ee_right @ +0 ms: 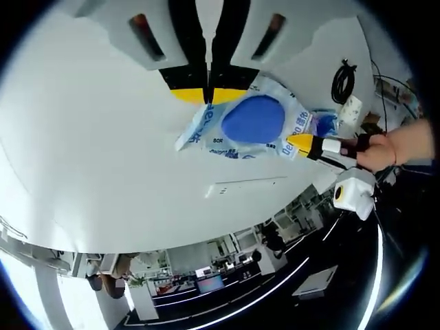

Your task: Arrange the tabletop items into an orderly group along one side of the table until the central work area is clear of visible clutter.

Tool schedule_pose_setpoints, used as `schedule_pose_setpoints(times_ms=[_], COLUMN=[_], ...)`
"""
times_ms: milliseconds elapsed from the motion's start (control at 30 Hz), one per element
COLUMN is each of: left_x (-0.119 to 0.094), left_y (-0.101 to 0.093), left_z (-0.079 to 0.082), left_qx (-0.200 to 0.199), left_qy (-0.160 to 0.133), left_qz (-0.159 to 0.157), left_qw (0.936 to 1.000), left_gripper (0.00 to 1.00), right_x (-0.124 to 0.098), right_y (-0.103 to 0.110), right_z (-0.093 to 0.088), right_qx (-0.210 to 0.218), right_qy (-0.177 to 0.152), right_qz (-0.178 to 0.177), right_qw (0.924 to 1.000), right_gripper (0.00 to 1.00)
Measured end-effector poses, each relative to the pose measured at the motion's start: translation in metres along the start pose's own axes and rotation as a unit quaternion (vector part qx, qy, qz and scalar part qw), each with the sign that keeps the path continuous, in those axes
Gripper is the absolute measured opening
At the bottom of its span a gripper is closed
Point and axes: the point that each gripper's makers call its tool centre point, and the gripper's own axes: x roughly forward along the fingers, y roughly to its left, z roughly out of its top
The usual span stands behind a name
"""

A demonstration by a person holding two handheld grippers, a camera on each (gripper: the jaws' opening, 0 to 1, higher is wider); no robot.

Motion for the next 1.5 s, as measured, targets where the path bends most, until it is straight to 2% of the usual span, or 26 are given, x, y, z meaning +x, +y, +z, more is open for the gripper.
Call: schedule_pose_setpoints(times_ms=[433,700,900,1267,1500], left_x=[0.005,0.005,0.005,0.001,-0.007], left_y=[0.0,0.003,0.004,0.007,0.01], left_z=[-0.002,-0.004,-0.003,-0.002,0.003], left_qx=[-0.006,-0.002,0.0,0.004,0.005], left_qy=[0.001,-0.002,-0.004,-0.006,-0.014], left_qz=[-0.002,0.002,0.003,0.007,0.014], left_qw=[1.0,1.0,1.0,1.0,0.9998], left_gripper=[0.0,0.03,0.07,0.12,0.17], right_x=[0.004,0.004,0.004,0.0,-0.005], right_y=[-0.006,-0.008,-0.014,-0.016,-0.02], right_z=[-0.007,-0.009,-0.01,-0.006,0.0], right_qx=[0.006,-0.011,-0.014,-0.013,-0.01], right_qy=[0.004,0.004,0.004,-0.002,-0.014], right_qz=[0.002,0.001,-0.012,-0.02,-0.031], right_qw=[1.0,0.9999,0.9998,0.9997,0.9994], right_gripper=[0.0,0.0,0.09,0.12,0.2])
